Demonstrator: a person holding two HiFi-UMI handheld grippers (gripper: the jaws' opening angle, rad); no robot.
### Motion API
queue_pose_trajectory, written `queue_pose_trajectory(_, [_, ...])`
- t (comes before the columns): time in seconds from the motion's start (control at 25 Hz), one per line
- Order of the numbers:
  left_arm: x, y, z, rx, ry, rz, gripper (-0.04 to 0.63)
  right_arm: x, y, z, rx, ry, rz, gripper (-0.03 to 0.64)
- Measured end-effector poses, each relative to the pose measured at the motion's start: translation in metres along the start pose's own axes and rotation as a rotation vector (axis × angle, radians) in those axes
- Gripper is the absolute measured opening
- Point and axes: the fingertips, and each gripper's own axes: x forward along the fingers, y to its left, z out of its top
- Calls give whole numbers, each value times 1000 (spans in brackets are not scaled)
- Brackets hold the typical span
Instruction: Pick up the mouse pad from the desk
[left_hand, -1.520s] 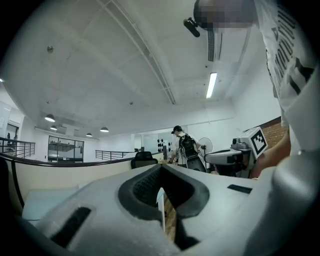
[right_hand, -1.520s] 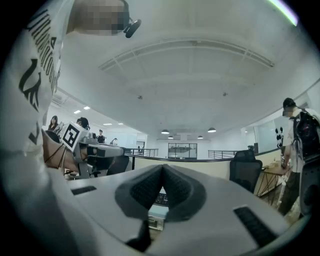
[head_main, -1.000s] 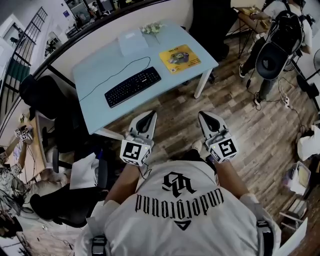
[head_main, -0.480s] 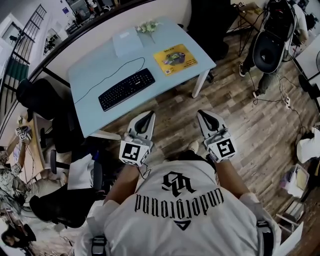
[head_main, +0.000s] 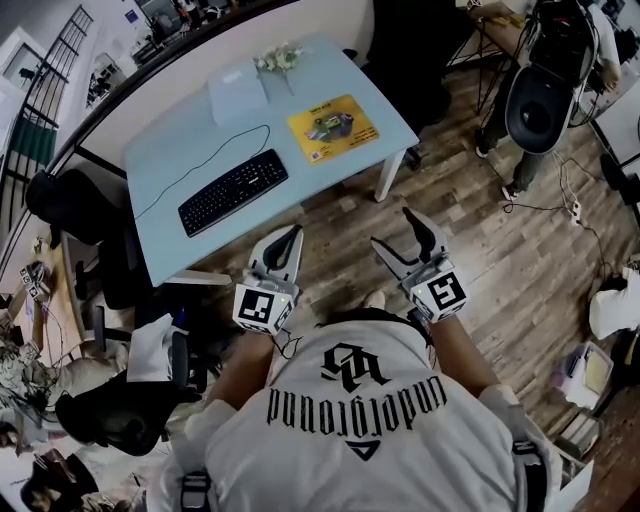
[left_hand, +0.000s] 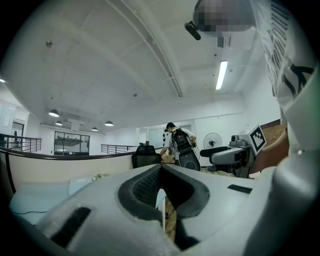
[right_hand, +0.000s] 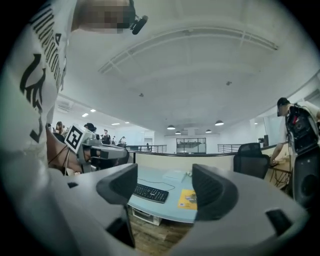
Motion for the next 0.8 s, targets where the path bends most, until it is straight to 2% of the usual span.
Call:
queue_pose_trajectory(0.16, [29, -11, 2, 14, 8, 11, 8, -3, -27, -5, 17, -3, 46, 372])
queue_pose_trajectory(0.44, [74, -34, 6, 26, 18, 17, 8, -16, -70, -10, 28, -17, 78, 400])
queue_pose_trajectory(0.8, [117, -53, 9, 37, 12, -22, 8, -30, -124, -18, 60, -9, 15, 416])
